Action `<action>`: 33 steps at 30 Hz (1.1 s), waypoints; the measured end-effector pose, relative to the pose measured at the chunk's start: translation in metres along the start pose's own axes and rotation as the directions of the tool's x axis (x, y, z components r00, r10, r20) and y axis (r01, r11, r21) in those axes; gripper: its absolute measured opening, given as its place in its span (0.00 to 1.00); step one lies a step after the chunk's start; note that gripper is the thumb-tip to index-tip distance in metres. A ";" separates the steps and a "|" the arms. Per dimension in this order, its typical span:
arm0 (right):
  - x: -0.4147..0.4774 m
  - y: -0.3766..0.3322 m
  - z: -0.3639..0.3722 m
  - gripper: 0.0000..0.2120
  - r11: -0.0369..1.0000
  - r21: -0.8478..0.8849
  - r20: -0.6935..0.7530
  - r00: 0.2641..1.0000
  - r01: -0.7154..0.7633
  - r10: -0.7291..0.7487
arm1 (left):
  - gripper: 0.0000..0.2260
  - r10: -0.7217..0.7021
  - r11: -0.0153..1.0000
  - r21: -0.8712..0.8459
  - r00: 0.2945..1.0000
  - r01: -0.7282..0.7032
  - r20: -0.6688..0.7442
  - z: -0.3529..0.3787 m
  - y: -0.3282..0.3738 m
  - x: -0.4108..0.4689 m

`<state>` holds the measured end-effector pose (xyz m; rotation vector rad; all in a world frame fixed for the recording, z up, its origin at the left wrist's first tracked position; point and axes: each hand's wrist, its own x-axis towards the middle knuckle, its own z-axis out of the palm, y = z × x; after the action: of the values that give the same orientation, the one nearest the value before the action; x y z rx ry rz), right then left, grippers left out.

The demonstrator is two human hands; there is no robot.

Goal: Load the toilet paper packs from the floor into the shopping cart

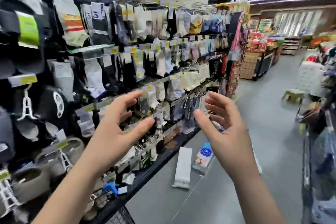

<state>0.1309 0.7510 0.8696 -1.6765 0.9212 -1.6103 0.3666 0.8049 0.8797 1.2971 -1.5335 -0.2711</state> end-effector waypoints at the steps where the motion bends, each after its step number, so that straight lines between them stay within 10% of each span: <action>1: 0.006 0.006 -0.019 0.22 1.000 0.001 -0.015 1.000 -0.004 0.004 | 0.26 0.008 1.000 -0.007 1.000 -0.008 0.027 0.020 0.005 0.010; 14: 0.075 0.099 -0.198 0.17 0.997 -0.030 -0.097 0.993 -0.077 0.074 | 0.27 0.052 0.980 -0.196 0.984 -0.018 0.170 0.241 0.037 0.084; 33: 0.295 0.262 -0.229 0.23 0.982 -0.136 -0.072 0.990 -0.128 0.119 | 0.23 -0.004 0.942 -0.327 0.978 0.073 0.207 0.397 -0.061 0.311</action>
<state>-0.1106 0.3659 0.8295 -1.6338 1.1710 -1.5544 0.1298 0.3565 0.8439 1.0542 -1.5522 -0.6779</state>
